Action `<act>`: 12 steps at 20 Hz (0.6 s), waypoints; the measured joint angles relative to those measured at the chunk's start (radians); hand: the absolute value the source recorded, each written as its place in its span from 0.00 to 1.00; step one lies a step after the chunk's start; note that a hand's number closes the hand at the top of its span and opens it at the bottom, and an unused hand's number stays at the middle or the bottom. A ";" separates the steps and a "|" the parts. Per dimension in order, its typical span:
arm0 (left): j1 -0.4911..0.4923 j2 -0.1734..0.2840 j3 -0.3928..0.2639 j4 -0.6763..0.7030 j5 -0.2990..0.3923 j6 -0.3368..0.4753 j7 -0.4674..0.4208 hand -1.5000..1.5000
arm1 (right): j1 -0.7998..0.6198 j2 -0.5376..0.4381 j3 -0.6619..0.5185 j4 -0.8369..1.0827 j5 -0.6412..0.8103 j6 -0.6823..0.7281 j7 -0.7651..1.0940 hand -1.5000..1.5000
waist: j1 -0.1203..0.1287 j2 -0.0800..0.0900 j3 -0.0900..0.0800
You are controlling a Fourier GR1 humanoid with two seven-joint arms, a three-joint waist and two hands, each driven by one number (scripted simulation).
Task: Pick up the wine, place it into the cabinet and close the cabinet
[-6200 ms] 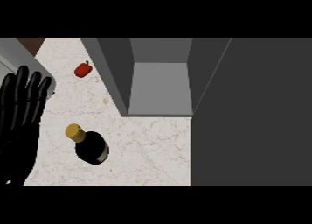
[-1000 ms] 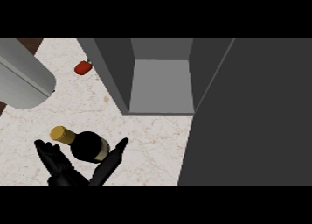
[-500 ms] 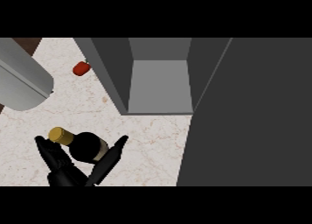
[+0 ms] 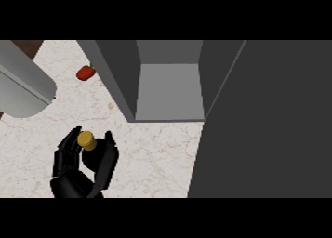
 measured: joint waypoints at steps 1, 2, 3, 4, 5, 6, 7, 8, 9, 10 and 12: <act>-0.008 0.006 -0.007 0.010 0.007 0.000 -0.008 1.00 | 0.001 0.000 0.001 0.000 -0.001 0.001 0.000 0.00 | -0.004 0.001 0.000; -0.018 0.019 -0.012 0.013 0.018 -0.001 -0.013 1.00 | 0.002 0.002 0.002 0.000 -0.001 0.001 0.000 0.00 | -0.006 0.002 0.000; -0.026 0.028 -0.022 0.026 0.022 -0.001 -0.024 1.00 | 0.002 0.003 0.004 -0.001 -0.001 0.000 0.001 0.00 | -0.010 0.002 0.000; -0.038 0.041 -0.031 0.044 0.023 -0.001 -0.037 1.00 | 0.003 0.003 0.005 0.000 -0.001 0.001 -0.001 0.00 | -0.012 0.003 0.001; -0.044 0.053 -0.045 0.055 0.022 0.000 -0.052 1.00 | -0.003 0.004 0.006 0.000 -0.001 0.000 0.001 0.00 | -0.014 0.003 0.002; -0.056 0.061 -0.058 0.071 0.022 0.000 -0.067 1.00 | -0.009 0.006 0.009 0.002 0.000 -0.002 0.001 0.00 | -0.016 0.003 0.002; -0.064 0.070 -0.067 0.081 0.024 0.001 -0.080 1.00 | -0.007 0.006 0.006 0.002 -0.001 -0.002 0.001 0.00 | -0.016 0.004 0.003; -0.075 0.076 -0.070 0.095 0.026 0.001 -0.093 1.00 | -0.009 0.002 0.006 0.000 -0.002 -0.001 0.003 0.00 | -0.019 0.004 0.003; -0.083 0.084 -0.070 0.105 0.030 0.001 -0.107 1.00 | -0.010 0.001 0.005 0.000 -0.001 -0.001 0.002 0.00 | -0.018 0.004 0.004; -0.090 0.081 -0.071 0.117 0.029 0.001 -0.125 1.00 | -0.004 0.000 0.003 -0.001 -0.002 -0.001 0.001 0.00 | -0.017 0.004 0.004; -0.111 0.091 -0.092 0.134 0.041 0.001 -0.148 1.00 | 0.000 -0.002 0.001 -0.003 -0.003 0.000 0.001 0.00 | -0.020 0.005 0.005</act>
